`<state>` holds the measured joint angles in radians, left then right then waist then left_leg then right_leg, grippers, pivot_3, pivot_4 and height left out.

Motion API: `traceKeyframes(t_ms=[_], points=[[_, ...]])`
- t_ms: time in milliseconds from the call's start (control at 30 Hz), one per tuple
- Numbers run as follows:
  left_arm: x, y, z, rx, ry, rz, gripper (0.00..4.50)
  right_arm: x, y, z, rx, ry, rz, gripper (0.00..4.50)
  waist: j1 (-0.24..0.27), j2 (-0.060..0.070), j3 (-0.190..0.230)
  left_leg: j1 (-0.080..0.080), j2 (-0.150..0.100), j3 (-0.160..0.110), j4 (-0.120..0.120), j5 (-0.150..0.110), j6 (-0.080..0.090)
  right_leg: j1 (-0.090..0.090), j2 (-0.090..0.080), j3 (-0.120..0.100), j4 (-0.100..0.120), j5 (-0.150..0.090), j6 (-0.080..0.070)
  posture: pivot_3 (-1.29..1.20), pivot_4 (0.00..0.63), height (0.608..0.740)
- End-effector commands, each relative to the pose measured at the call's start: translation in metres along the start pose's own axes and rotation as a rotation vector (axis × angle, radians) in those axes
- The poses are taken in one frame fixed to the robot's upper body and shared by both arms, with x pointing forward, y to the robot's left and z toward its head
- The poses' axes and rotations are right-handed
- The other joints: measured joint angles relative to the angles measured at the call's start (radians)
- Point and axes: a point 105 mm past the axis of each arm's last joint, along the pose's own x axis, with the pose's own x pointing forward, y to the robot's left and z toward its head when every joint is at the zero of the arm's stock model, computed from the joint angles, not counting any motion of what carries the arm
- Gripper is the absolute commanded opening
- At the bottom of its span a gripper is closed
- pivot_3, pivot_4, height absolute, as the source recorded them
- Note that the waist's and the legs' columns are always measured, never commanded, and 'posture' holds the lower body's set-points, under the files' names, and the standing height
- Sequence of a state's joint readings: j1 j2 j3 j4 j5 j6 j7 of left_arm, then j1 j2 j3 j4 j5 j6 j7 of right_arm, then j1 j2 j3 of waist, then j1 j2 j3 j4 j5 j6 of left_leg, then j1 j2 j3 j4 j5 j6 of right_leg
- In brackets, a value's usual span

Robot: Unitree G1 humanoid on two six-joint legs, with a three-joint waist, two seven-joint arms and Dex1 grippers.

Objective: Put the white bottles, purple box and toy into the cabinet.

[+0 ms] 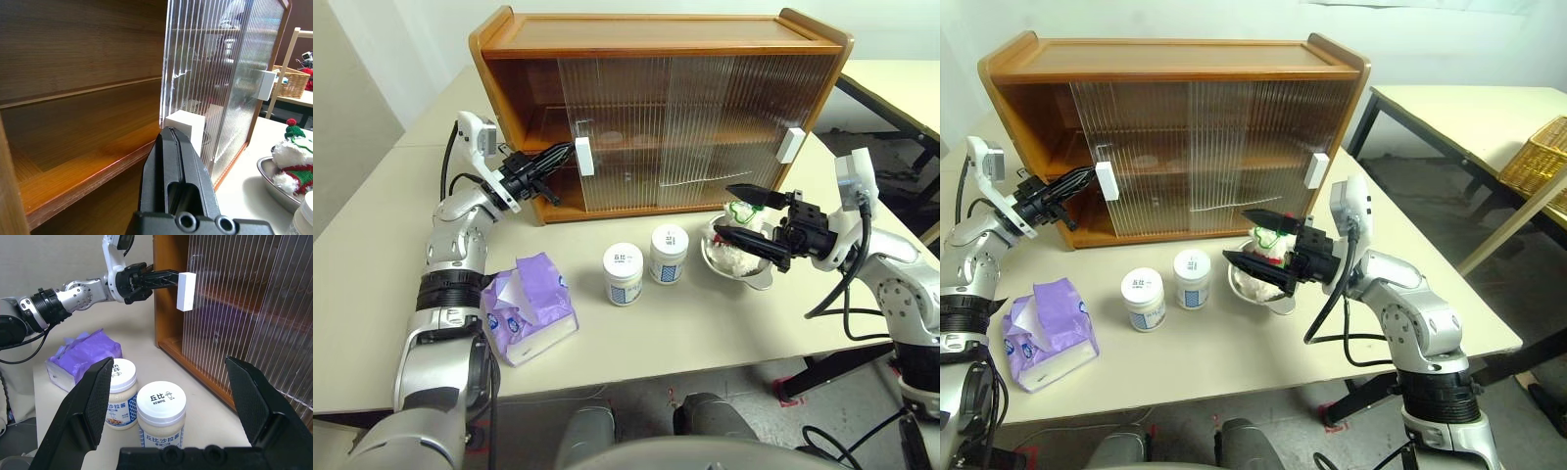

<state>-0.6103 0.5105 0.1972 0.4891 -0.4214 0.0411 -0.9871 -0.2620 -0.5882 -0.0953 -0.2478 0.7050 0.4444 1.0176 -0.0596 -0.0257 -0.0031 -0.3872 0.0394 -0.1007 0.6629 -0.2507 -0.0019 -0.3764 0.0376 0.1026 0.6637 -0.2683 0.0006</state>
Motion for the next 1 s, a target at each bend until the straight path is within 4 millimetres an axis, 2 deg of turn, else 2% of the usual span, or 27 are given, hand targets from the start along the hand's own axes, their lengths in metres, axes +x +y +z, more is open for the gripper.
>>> traceKeyframes(t_ms=[33,200,500,1000], points=[[0.009,-0.015,-0.001,0.02,0.026,-0.083,0.03,-0.001,-0.001,0.005,-0.016,-0.005,0.001,4.5,0.0,0.0,0.0,0.0,0.0,0.0,0.0,0.0,0.0,0.0,0.0,0.0,0.0,0.0,0.0,-0.2,0.0,0.74],[-0.004,-0.009,-0.015,0.016,0.094,-0.038,0.03,-0.003,-0.002,0.003,-0.015,-0.004,0.0,4.5,-0.006,0.0,0.0,-0.001,0.0,0.001,0.0,0.0,0.0,-0.001,0.0,0.0,0.0,0.0,0.001,-0.2,0.0,0.74],[-0.004,-0.011,-0.016,0.01,0.094,-0.025,0.03,-0.003,-0.002,0.003,-0.019,-0.003,0.008,4.5,-0.019,0.0,0.0,0.0,0.0,0.001,-0.001,0.0,0.002,-0.002,0.001,0.0,0.001,-0.003,0.008,-0.19,0.0,0.74],[0.031,-0.026,-0.019,-0.02,0.055,-0.107,0.03,-0.005,-0.003,0.004,-0.02,0.003,-0.008,4.5,-0.027,0.0,0.0,0.0,0.0,0.002,-0.001,0.001,0.002,-0.003,0.001,0.001,0.001,-0.002,0.008,-0.22,0.0,0.74]])
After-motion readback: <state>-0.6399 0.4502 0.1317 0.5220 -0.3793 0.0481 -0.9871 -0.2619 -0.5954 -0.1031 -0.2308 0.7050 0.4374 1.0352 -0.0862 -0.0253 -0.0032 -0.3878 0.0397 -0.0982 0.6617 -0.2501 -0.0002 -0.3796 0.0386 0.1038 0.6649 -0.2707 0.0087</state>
